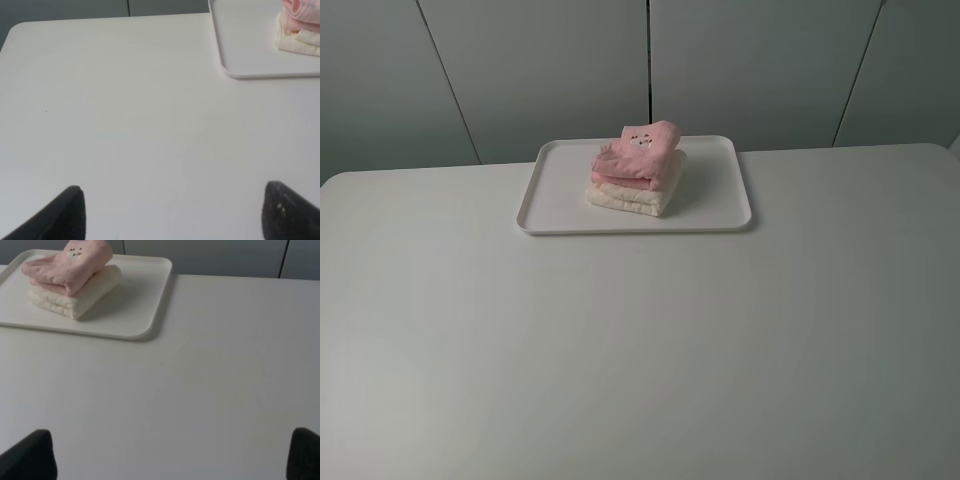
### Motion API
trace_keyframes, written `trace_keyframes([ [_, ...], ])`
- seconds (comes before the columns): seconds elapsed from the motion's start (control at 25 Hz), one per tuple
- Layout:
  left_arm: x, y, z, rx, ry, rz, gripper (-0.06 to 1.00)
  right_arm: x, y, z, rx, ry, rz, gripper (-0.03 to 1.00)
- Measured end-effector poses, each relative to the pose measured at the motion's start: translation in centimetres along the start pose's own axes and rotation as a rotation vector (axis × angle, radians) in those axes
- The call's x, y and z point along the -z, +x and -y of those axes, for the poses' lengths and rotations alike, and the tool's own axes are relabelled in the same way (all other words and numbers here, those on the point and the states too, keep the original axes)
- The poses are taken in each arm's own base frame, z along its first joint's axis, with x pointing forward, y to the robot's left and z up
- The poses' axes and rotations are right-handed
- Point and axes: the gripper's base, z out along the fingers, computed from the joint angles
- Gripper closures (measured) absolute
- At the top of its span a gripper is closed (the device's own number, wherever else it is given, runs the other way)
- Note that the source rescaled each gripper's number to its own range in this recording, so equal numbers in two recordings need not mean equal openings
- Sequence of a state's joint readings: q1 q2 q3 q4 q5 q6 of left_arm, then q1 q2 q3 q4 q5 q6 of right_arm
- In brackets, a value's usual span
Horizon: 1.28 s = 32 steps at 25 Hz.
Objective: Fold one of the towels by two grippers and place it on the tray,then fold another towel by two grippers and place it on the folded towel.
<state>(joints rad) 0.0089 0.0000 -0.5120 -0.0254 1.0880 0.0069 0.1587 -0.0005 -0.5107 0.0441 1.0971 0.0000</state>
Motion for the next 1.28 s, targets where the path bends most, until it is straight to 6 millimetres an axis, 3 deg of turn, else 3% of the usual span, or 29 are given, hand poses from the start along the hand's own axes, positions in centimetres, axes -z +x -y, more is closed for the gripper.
trace_keyframes([
  [0.4,0.00,0.00,0.00,0.000,0.000,0.000,0.03,-0.02,-0.01,0.17,-0.040,0.143,0.002,-0.03],
  [1.28,0.00,0.00,0.00,0.000,0.000,0.000,0.03,-0.02,-0.01,0.15,-0.049,0.144,0.003,-0.03],
])
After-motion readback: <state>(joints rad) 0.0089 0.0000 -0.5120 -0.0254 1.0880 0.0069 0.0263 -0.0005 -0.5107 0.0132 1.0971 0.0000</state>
